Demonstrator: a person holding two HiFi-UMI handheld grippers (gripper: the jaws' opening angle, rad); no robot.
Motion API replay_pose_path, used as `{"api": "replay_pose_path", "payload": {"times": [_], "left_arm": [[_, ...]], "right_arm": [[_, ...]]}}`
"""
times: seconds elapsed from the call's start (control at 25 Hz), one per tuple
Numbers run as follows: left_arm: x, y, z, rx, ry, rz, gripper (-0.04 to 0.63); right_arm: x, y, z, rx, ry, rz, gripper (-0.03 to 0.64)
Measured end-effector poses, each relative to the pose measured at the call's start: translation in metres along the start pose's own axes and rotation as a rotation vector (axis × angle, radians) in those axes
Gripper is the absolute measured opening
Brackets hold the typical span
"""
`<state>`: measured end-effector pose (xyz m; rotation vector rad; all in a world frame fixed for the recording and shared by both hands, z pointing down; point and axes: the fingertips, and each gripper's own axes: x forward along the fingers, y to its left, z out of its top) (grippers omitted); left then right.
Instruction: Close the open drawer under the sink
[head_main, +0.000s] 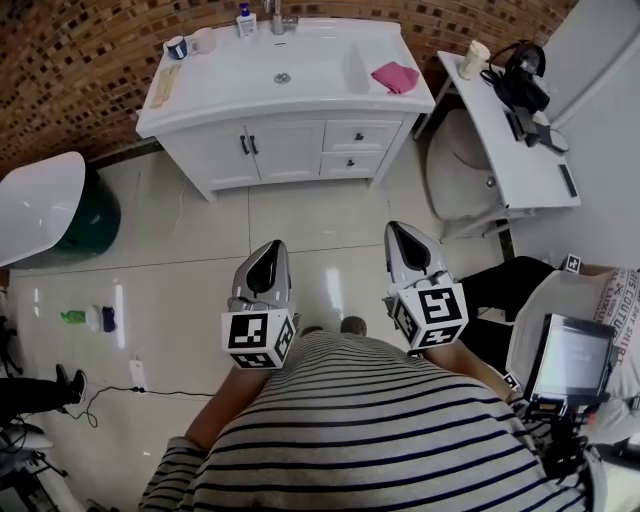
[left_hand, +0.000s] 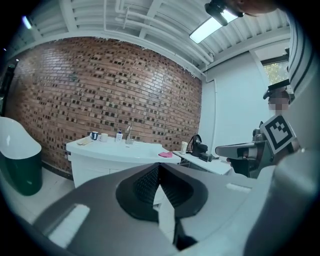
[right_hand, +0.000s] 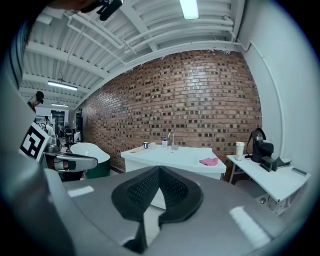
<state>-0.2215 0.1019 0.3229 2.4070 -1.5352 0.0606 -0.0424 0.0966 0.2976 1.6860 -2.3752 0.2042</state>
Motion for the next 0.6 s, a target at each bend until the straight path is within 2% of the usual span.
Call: {"api": "replay_pose_path", "payload": {"times": [0.6], "left_arm": [[-0.003, -0.028, 0.008, 0.047, -0.013, -0.003, 0.012]], "right_arm": [[-0.008, -0.008, 0.008, -0.002, -0.043, 0.033, -0.003]]}}
